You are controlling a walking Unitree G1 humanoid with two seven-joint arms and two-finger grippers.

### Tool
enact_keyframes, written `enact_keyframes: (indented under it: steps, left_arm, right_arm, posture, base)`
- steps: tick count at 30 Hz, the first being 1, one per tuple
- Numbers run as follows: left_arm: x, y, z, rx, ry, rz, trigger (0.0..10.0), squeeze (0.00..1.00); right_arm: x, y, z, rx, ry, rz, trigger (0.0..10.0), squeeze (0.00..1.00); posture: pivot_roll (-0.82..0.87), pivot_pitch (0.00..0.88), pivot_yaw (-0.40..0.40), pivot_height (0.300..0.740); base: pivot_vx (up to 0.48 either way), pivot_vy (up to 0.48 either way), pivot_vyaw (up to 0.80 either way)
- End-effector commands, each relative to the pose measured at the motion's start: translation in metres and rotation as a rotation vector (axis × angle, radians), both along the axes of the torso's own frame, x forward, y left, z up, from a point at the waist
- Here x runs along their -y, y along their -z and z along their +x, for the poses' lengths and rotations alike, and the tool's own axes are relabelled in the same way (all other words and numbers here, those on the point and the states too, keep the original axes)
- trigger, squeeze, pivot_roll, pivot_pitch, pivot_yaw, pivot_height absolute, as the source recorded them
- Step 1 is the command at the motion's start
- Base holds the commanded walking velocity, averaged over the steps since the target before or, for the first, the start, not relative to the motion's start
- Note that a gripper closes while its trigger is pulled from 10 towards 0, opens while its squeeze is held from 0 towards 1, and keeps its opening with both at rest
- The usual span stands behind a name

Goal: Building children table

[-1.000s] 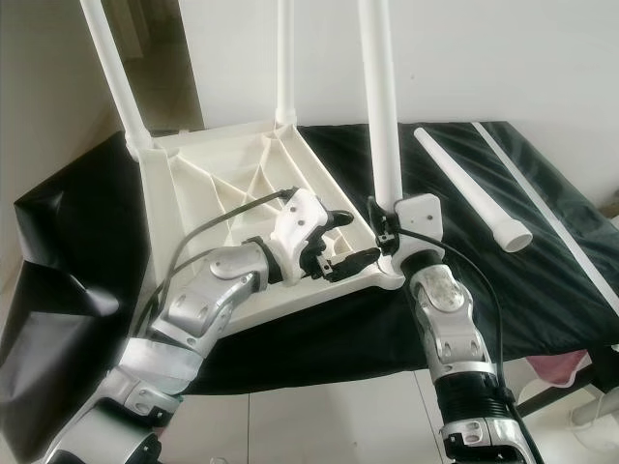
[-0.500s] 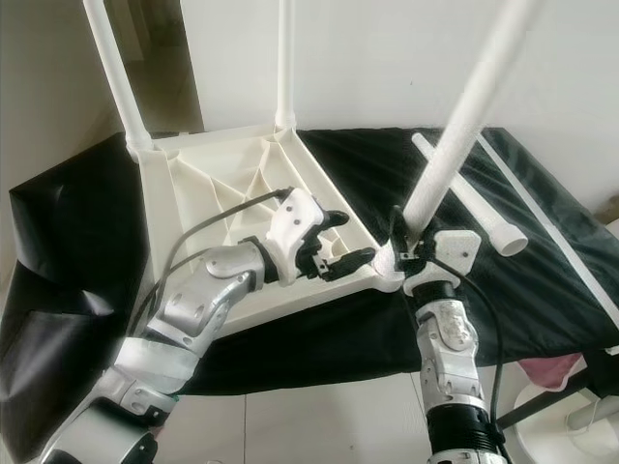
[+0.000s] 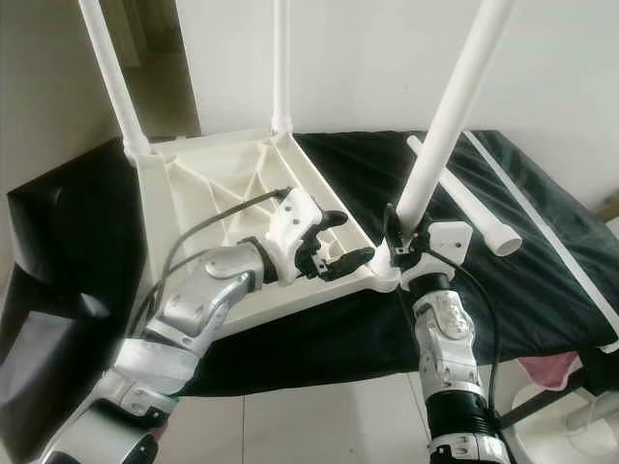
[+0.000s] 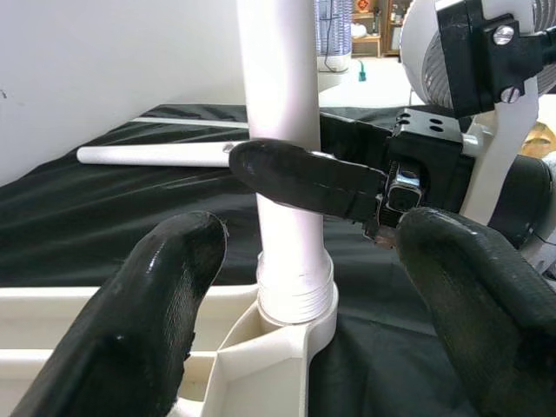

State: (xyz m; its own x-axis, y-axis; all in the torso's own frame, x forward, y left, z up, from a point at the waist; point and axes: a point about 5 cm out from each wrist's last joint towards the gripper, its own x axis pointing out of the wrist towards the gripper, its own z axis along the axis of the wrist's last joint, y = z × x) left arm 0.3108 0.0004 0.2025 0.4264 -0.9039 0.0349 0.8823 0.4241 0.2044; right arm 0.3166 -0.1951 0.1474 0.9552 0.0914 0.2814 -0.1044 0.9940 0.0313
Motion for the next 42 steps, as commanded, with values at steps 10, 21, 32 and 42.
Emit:
enact_keyframes:
  steps: [10, 21, 32, 42]
  left_arm:
    - [0.000, -0.005, 0.001, 0.018, -0.021, 0.003, 10.0, 0.00]
    - [0.000, -0.005, 0.000, 0.017, -0.019, 0.004, 10.0, 0.00]
    - [0.003, -0.003, -0.003, 0.013, -0.003, 0.002, 10.0, 0.00]
    - [0.006, 0.008, -0.015, -0.007, 0.068, 0.029, 10.0, 0.00]
  right_arm:
    - [0.004, 0.052, -0.003, -0.314, 0.058, 0.076, 10.0, 0.00]
    - [-0.015, 0.042, -0.005, -0.271, 0.180, 0.128, 10.0, 0.00]
    - [-0.047, 0.036, -0.001, -0.335, 0.489, 0.234, 10.0, 0.00]
    - [-0.043, 0.042, -0.005, -0.430, 0.629, 0.297, 10.0, 0.00]
  posture:
    - [0.06, 0.000, -0.016, 0.740]
    - [0.06, 0.000, -0.018, 0.740]
    - [0.06, 0.000, -0.031, 0.740]
    - [0.06, 0.000, -0.038, 0.740]
  base:
    - [0.000, 0.000, 0.00]
    - [0.000, 0.000, 0.00]
    - [0.000, 0.000, 0.00]
    - [0.000, 0.000, 0.00]
